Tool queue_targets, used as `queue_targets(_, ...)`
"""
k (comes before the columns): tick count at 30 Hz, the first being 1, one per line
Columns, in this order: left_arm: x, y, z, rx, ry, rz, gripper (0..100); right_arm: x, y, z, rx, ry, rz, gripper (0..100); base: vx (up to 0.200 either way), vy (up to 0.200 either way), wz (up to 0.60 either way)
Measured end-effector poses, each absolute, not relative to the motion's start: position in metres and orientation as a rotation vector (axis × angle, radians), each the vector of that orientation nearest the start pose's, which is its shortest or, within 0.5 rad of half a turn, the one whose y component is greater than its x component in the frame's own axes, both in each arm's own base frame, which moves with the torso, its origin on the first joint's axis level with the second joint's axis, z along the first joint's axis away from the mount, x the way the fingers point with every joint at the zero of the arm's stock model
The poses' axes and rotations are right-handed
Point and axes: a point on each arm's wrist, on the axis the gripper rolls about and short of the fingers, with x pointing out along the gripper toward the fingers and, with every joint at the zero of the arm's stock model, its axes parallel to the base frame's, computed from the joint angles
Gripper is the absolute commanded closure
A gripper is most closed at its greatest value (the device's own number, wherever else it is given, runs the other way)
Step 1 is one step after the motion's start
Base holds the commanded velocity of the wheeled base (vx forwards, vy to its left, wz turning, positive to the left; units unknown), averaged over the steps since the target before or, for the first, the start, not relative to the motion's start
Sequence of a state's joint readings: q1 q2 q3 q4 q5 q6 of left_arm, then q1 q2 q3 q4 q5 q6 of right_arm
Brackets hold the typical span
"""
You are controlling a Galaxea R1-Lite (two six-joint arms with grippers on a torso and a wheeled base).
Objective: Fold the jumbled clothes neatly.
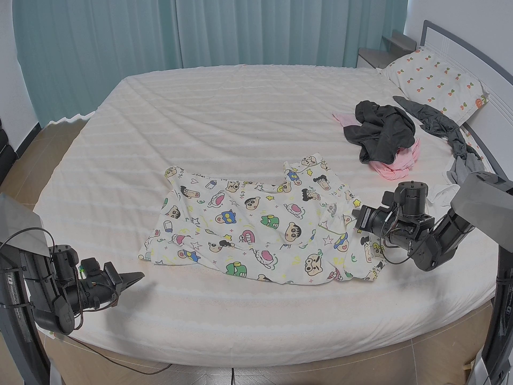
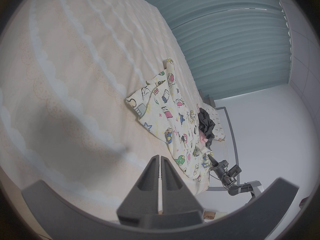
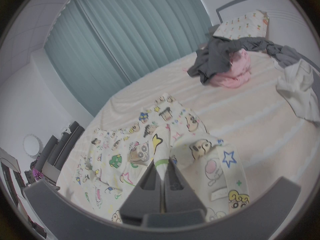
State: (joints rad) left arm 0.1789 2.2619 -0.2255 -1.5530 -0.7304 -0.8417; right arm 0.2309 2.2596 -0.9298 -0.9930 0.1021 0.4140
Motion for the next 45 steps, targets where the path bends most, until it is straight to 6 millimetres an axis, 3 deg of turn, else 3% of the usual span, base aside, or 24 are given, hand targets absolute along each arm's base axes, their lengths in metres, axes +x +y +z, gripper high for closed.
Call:
queue_targets(8, 0.264, 0.032, -0.005, -1.017, 0.655, -0.329, 100, 0.402, 0.082, 0.051, 0.385, 0.361, 0.325, 100, 0.0, 0.0, 0.0)
queue_targets(9, 0.264, 0.032, -0.005, -1.017, 0.655, -0.329, 100, 0.405, 0.082, 0.05, 0.386, 0.358, 0.331, 0, 0.0, 0.0, 0.0)
queue_targets(20, 0.265, 0.032, -0.006, -1.016, 0.655, -0.328, 100, 0.438, 0.07, 0.024, 0.387, 0.362, 0.314, 0, 0.0, 0.0, 0.0)
queue_targets(26, 0.265, 0.032, -0.006, -1.016, 0.656, -0.327, 100, 0.44, 0.065, 0.032, 0.394, 0.335, 0.298, 0, 0.0, 0.0, 0.0)
queue_targets(32, 0.265, 0.031, -0.007, -1.01, 0.656, -0.327, 100, 0.423, 0.096, 0.049, 0.381, 0.351, 0.372, 0, 0.0, 0.0, 0.0)
queue_targets(37, 0.265, 0.031, -0.007, -1.009, 0.657, -0.327, 100, 0.415, 0.114, 0.05, 0.368, 0.456, 0.412, 0, 0.0, 0.0, 0.0)
queue_targets(45, 0.265, 0.031, -0.008, -0.993, 0.655, -0.332, 100, 0.425, 0.13, 0.04, 0.319, 0.501, 0.454, 0, 0.0, 0.0, 0.0)
